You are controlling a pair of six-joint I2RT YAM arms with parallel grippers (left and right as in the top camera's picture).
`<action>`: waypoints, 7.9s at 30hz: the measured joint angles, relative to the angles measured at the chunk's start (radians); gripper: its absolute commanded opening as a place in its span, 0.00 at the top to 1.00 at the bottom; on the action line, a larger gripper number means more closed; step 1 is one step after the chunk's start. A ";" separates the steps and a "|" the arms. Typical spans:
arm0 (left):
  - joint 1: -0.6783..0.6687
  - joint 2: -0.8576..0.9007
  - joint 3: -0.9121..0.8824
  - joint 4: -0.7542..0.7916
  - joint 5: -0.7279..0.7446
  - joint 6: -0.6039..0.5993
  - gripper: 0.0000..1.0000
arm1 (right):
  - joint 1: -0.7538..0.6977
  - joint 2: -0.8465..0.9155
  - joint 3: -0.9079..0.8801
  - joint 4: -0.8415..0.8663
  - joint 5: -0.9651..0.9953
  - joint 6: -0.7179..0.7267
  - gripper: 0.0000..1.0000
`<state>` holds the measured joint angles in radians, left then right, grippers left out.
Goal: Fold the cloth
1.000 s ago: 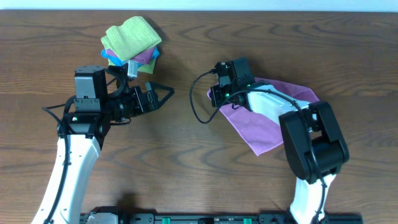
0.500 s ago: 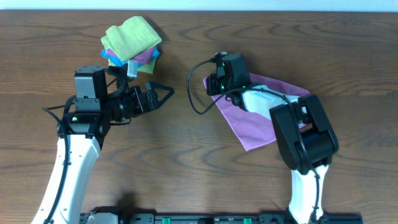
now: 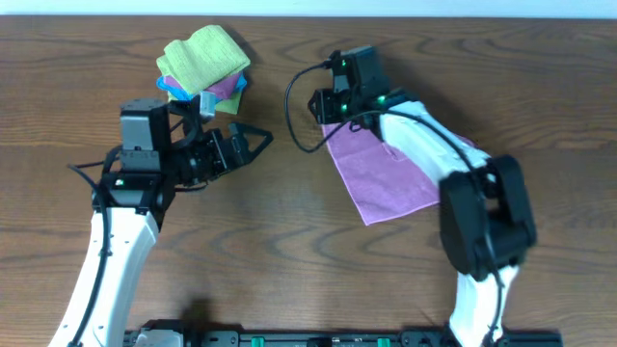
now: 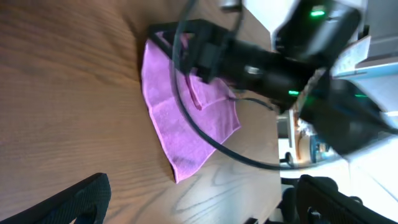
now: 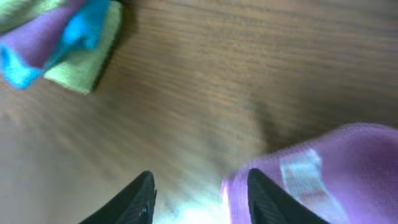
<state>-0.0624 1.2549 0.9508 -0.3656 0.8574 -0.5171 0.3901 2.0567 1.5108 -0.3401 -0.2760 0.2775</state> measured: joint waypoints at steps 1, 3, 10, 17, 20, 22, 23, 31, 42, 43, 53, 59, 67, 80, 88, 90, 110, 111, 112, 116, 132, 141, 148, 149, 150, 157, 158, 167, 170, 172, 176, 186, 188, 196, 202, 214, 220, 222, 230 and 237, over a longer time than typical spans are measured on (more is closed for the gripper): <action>-0.014 0.000 0.006 0.000 -0.014 -0.003 0.04 | -0.006 -0.029 0.001 -0.035 0.004 -0.003 0.47; -0.047 0.000 0.015 0.000 -0.047 -0.010 0.04 | -0.027 -0.089 0.004 -0.107 0.013 -0.010 0.45; -0.100 0.000 0.019 -0.057 -0.124 -0.039 0.04 | -0.211 -0.262 0.018 -0.386 0.033 -0.030 0.56; -0.210 0.096 0.021 -0.061 -0.170 -0.111 0.05 | -0.421 -0.363 0.018 -0.576 0.018 -0.092 0.47; -0.267 0.187 0.021 -0.025 -0.181 -0.164 0.05 | -0.486 -0.403 0.018 -0.647 -0.002 -0.128 0.45; -0.296 0.247 0.021 0.005 -0.182 -0.202 0.05 | -0.531 -0.425 0.018 -0.699 -0.012 -0.150 0.45; -0.304 0.271 0.021 0.024 -0.180 -0.218 0.05 | -0.552 -0.432 0.018 -0.722 -0.017 -0.161 0.45; -0.337 0.454 0.022 0.244 -0.092 -0.340 0.05 | -0.706 -0.458 0.018 -0.794 -0.073 -0.220 0.42; -0.398 0.617 0.023 0.423 0.036 -0.491 0.05 | -0.824 -0.462 -0.040 -0.819 -0.163 -0.236 0.42; -0.404 0.620 0.023 0.425 0.040 -0.501 0.05 | -0.830 -0.462 -0.047 -0.819 -0.168 -0.237 0.42; -0.471 0.624 0.023 0.431 0.052 -0.562 0.05 | -0.852 -0.463 -0.068 -0.808 -0.201 -0.237 0.41; -0.492 0.624 0.023 0.446 0.040 -0.587 0.05 | -0.852 -0.463 -0.068 -0.803 -0.210 -0.237 0.41; -0.535 0.660 0.023 0.509 0.033 -0.630 0.05 | -0.852 -0.463 -0.068 -0.802 -0.224 -0.237 0.41; -0.563 0.736 0.023 0.627 0.026 -0.708 0.05 | -0.852 -0.463 -0.068 -0.801 -0.233 -0.237 0.41; -0.585 0.756 0.025 0.693 0.025 -0.756 0.13 | -0.852 -0.463 -0.068 -0.800 -0.233 -0.237 0.41; -0.585 0.760 0.025 0.704 0.018 -0.762 0.17 | -0.852 -0.463 -0.068 -0.801 -0.233 -0.237 0.41; -0.591 0.762 0.025 0.674 -0.045 -0.703 0.48 | -0.852 -0.463 -0.068 -0.811 -0.234 -0.237 0.40; -0.591 0.763 0.025 0.671 -0.046 -0.698 0.51 | -0.852 -0.463 -0.068 -0.813 -0.234 -0.237 0.41; -0.591 0.764 0.025 0.670 -0.047 -0.694 0.52 | -0.852 -0.463 -0.068 -0.814 -0.234 -0.237 0.41; -0.591 0.767 0.025 0.661 -0.047 -0.671 0.49 | -0.852 -0.463 -0.068 -0.817 -0.233 -0.237 0.41; -0.596 0.828 0.038 0.741 -0.006 -0.671 0.75 | -0.852 -0.463 -0.068 -0.821 -0.234 -0.237 0.41; -0.585 0.837 0.038 0.798 0.021 -0.643 0.94 | -0.852 -0.465 -0.089 -0.811 -0.232 -0.248 0.38; -0.483 0.840 0.038 0.839 0.163 -0.546 0.94 | -0.852 -0.468 -0.254 -0.698 -0.226 -0.264 0.36; -0.455 0.840 0.038 0.840 0.190 -0.529 0.94 | -0.852 -0.468 -0.291 -0.670 -0.225 -0.266 0.36; -0.423 0.841 0.038 0.840 0.218 -0.515 0.94 | -0.852 -0.468 -0.330 -0.640 -0.225 -0.267 0.36; -0.291 0.844 0.038 0.840 0.336 -0.476 0.94 | -0.852 -0.468 -0.497 -0.479 -0.217 -0.263 0.34; -0.281 0.844 0.038 0.840 0.349 -0.475 0.94 | -0.852 -0.468 -0.512 -0.467 -0.213 -0.259 0.34; -0.238 0.844 0.038 0.840 0.434 -0.472 0.94 | -0.852 -0.468 -0.640 -0.406 -0.146 -0.206 0.33; -0.238 0.844 0.038 0.840 0.453 -0.472 0.94 | -0.852 -0.468 -0.676 -0.388 -0.119 -0.193 0.33; -0.238 0.844 0.038 0.840 0.462 -0.472 0.94 | -0.852 -0.468 -0.701 -0.366 -0.108 -0.182 0.33; -0.238 0.844 0.038 0.840 0.476 -0.472 0.94 | -0.852 -0.469 -0.751 -0.311 -0.095 -0.154 0.32; -0.238 0.845 0.038 0.840 0.481 -0.472 0.94 | -0.853 -0.493 -0.817 -0.145 -0.214 -0.102 0.34; -0.238 0.844 0.038 0.840 0.482 -0.472 0.94 | -0.853 -0.493 -0.829 -0.125 -0.253 -0.098 0.34; -0.238 0.845 0.038 0.840 0.482 -0.472 0.94 | -0.853 -0.476 -0.848 -0.112 -0.360 -0.089 0.34; -0.238 0.845 0.038 0.840 0.482 -0.472 0.94 | -0.850 -0.439 -0.848 -0.068 -0.428 -0.076 0.35; -0.238 0.845 0.038 0.840 0.483 -0.472 0.94 | -0.768 -0.311 -0.826 0.101 -0.591 -0.011 0.41; -0.238 0.845 0.038 0.840 0.488 -0.473 0.94 | -0.727 -0.281 -0.825 0.148 -0.618 0.005 0.45; -0.238 0.845 0.038 0.840 0.494 -0.473 0.94 | -0.717 -0.280 -0.824 0.148 -0.618 0.006 0.47; -0.238 0.845 0.038 0.840 0.505 -0.473 0.94 | -0.689 -0.278 -0.813 0.006 -0.645 0.011 0.39; -0.238 0.845 0.038 0.840 0.506 -0.473 0.94 | -0.688 -0.278 -0.818 0.000 -0.601 0.014 0.69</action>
<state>-0.3008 2.0995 0.9890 0.4747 1.3632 -0.9897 -0.2977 1.7786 0.6926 -0.3405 -0.8772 0.2920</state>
